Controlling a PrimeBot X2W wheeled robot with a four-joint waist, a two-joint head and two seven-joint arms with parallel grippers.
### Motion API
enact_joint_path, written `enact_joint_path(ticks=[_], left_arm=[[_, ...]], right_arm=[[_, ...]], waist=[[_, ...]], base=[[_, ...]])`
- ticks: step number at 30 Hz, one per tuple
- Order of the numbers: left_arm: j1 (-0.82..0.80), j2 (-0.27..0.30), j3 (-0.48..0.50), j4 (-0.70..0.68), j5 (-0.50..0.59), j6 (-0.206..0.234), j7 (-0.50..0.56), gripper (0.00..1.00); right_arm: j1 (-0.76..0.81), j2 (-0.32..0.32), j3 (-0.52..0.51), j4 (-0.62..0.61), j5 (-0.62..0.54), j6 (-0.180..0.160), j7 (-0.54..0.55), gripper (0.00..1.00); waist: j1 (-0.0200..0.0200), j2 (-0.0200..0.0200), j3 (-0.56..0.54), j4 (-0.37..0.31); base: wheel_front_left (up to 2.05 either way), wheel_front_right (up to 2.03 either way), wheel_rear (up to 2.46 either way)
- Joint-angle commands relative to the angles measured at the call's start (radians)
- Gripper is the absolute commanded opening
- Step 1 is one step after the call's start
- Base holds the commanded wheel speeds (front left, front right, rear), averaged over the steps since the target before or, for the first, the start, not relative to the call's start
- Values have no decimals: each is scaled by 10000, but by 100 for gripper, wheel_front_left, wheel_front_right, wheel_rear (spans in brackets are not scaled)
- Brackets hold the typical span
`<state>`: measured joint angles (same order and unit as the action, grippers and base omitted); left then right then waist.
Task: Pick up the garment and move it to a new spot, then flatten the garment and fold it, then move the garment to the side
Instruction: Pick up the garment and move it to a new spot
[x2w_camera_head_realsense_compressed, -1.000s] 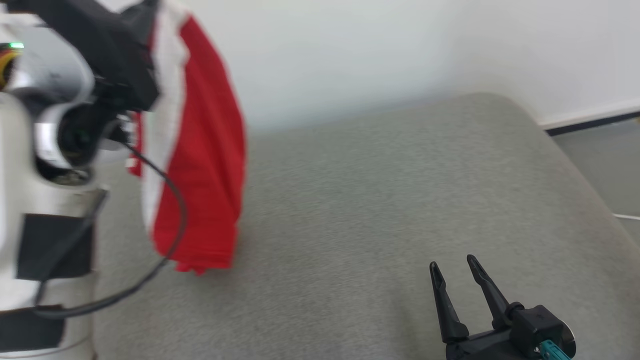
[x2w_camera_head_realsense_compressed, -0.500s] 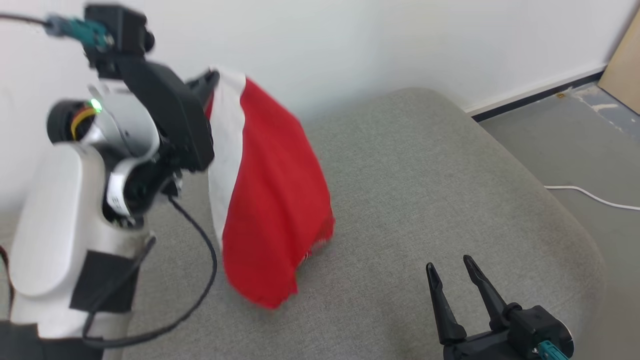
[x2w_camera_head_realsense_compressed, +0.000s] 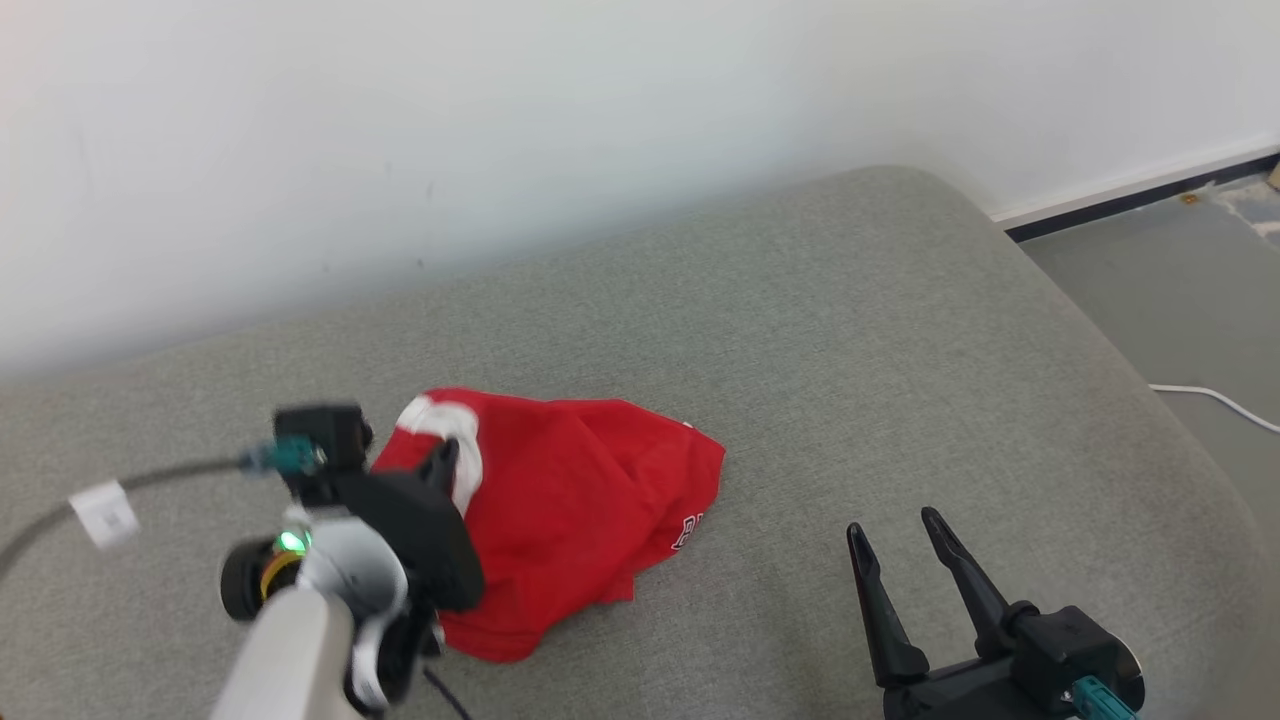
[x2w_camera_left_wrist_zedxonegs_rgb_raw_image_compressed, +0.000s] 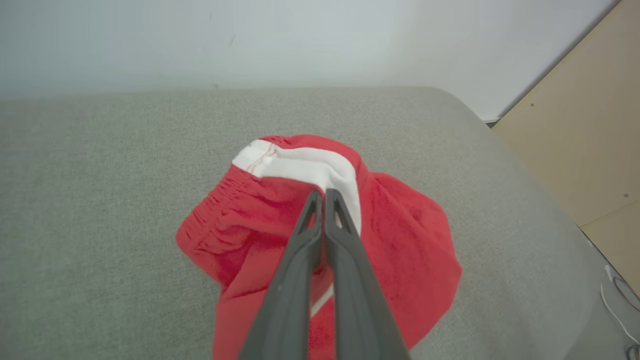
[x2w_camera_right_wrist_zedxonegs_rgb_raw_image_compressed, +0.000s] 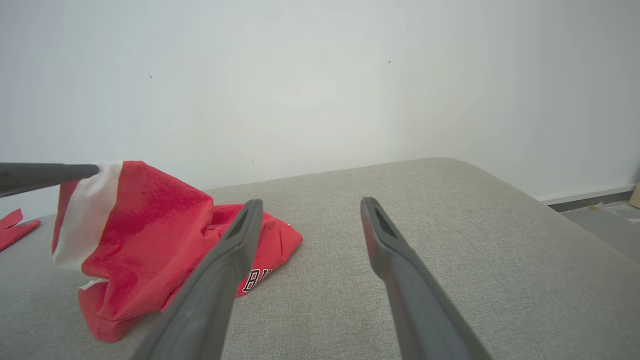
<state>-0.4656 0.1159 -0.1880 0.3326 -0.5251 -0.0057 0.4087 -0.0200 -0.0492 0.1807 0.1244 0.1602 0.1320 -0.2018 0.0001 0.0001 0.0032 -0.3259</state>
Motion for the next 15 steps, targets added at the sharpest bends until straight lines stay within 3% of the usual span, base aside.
enact_joint_path(ticks=[1,3,4,5,6,15], left_arm=[[372,-96,-106,251,270,31,-547,0],[738,-221,-285,729,367,-32,-1247,0],[854,-268,-391,928,489,-76,-1618,16],[944,-317,-484,1119,563,-120,-1988,45],[1042,-370,-569,1322,604,-139,-2290,100],[1722,-416,-1002,1331,990,-433,-5222,100]], right_arm=[[15,-22,-29,-40,-84,-25,51,100],[77,-23,-97,-74,-140,-25,73,100],[110,-23,-138,-91,-155,-25,101,100],[138,-23,-175,-106,-164,-25,128,100],[170,-22,-212,-117,-165,-25,148,100],[550,-22,-608,-352,-321,-25,347,100]], waist=[[-1,-1,38,110],[-1,-1,35,209],[-1,-1,32,261],[-1,-1,23,307],[-1,-1,-1,360],[-1,-1,-384,1024]], base=[[0,0,0],[0,0,0],[0,0,0],[0,0,0],[0,0,0],[0,0,0]])
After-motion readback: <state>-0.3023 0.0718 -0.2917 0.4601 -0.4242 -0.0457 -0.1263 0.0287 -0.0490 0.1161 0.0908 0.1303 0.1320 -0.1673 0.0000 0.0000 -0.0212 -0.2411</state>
